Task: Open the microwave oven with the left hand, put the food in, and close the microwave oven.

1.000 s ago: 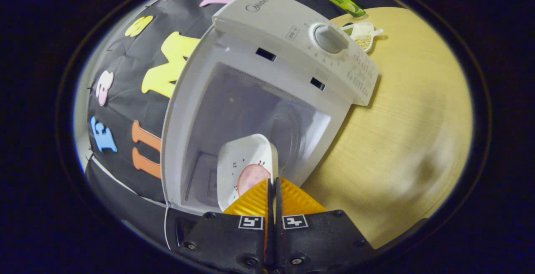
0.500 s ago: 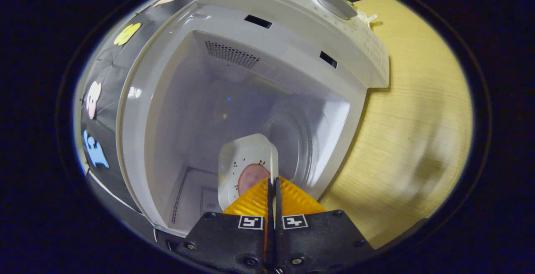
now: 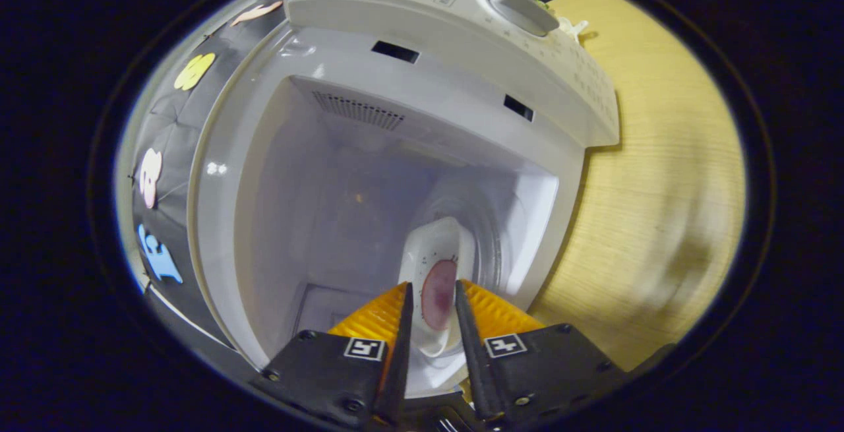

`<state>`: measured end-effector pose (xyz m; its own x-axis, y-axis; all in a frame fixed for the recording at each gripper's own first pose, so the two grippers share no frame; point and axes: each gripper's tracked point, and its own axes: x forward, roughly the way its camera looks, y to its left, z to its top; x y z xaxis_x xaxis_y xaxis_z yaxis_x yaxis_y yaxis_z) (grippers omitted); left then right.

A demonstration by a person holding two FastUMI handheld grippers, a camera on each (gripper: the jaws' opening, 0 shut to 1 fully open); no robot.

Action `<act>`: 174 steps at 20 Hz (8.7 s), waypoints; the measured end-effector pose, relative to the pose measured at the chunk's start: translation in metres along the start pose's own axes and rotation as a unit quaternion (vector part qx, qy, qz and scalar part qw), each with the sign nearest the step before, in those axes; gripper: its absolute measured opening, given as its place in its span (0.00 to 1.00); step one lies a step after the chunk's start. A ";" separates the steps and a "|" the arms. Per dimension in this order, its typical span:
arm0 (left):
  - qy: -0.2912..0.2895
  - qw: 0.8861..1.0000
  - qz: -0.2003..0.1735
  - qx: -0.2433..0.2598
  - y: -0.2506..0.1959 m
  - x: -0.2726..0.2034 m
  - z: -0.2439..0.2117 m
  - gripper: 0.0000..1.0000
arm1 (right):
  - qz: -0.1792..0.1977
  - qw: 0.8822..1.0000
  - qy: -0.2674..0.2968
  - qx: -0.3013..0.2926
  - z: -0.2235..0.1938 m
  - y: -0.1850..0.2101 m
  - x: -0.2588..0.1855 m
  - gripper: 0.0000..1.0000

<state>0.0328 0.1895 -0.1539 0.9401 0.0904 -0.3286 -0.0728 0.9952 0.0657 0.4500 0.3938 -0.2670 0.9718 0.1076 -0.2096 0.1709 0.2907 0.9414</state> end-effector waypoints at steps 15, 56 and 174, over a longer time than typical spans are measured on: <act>-0.097 0.995 -0.038 0.001 -0.038 -0.020 0.087 0.96 | 0.032 0.931 -0.040 -0.361 0.139 0.064 -0.151 1.00; -0.042 0.997 0.036 -0.059 0.106 0.071 -0.069 0.00 | 0.010 0.834 -0.052 -0.549 0.314 0.117 -0.402 1.00; -0.145 0.989 -0.037 0.003 -0.146 -0.098 0.145 0.96 | 0.022 0.812 -0.105 -0.574 0.352 0.072 -0.541 1.00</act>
<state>-0.0007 0.0294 0.0054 0.9988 0.0027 -0.0493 0.0002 0.9984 0.0573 -0.0068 0.0219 0.0069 0.9997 0.0120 -0.0200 -0.0109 0.9984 0.0561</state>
